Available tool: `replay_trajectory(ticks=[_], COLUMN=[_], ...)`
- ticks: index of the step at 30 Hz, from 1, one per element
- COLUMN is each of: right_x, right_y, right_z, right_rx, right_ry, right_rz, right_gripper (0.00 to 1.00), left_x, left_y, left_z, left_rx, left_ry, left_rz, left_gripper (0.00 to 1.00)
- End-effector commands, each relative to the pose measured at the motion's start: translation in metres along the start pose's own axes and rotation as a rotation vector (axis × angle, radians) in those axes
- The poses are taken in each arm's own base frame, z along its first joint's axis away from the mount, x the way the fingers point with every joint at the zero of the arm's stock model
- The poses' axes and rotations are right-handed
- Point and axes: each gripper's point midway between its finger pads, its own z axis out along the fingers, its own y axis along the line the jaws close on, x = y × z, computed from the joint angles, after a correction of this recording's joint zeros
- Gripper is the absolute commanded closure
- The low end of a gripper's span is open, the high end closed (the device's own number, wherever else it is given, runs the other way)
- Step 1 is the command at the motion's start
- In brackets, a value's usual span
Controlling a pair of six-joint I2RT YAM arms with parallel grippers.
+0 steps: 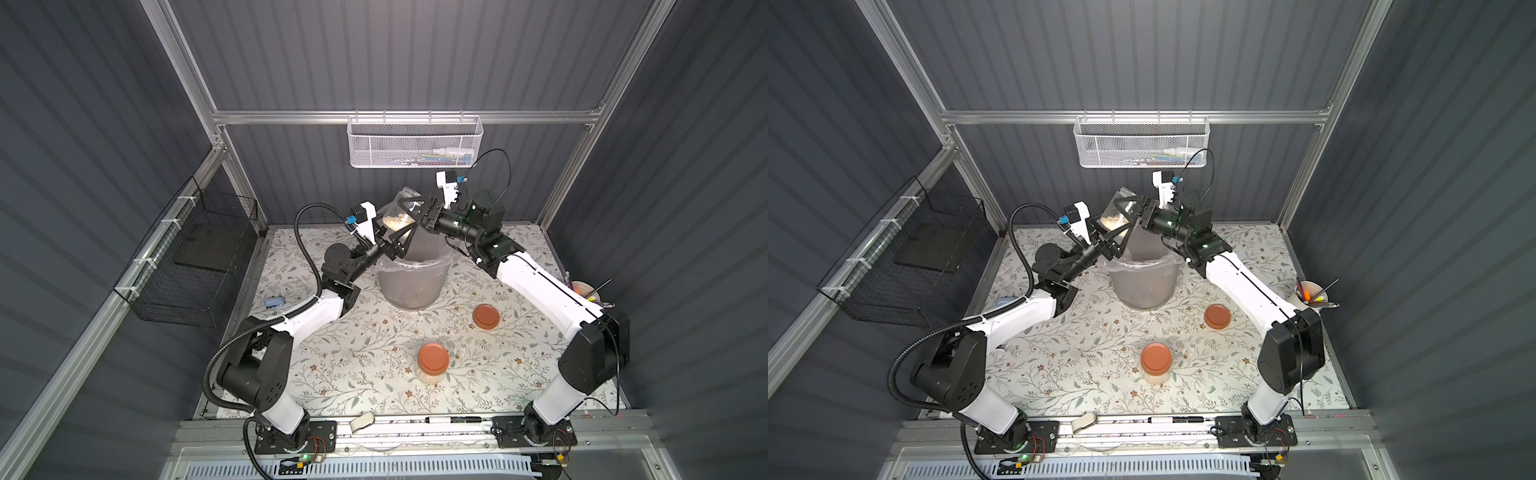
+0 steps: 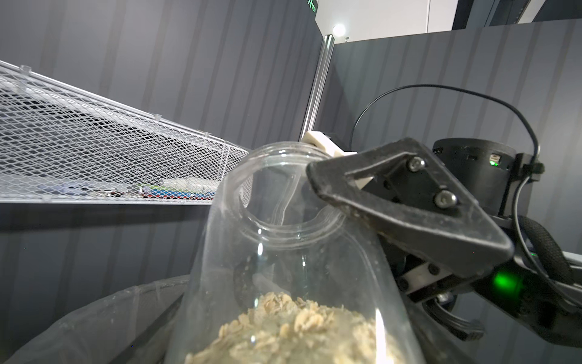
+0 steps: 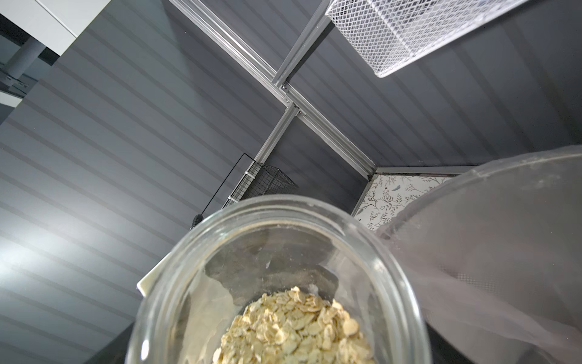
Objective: Empty expired oatmeal from jars
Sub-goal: Pour the expired oatmeal into the trash bin.
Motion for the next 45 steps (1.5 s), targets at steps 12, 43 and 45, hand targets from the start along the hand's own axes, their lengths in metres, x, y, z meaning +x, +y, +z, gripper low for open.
replay_trajectory(ticks=[12,43,45], right_x=[-0.027,-0.073,-0.074], right_y=[0.015,-0.018,-0.02], right_z=[-0.017,-0.085,-0.09], right_rx=[0.04,0.221,0.226], right_ry=[-0.094,-0.215,-0.22], right_rz=[-0.047,-0.119,-0.115], right_gripper=[0.01,0.01,0.01], left_x=[-0.05,-0.038,-0.034], left_y=[-0.025,0.004,0.005], left_z=[-0.017,0.022,0.02], left_rx=[-0.002,-0.083,-0.08], left_ry=[-0.07,0.515,0.565], left_rz=[0.16,0.381,0.391], left_gripper=[1.0,1.0,1.0])
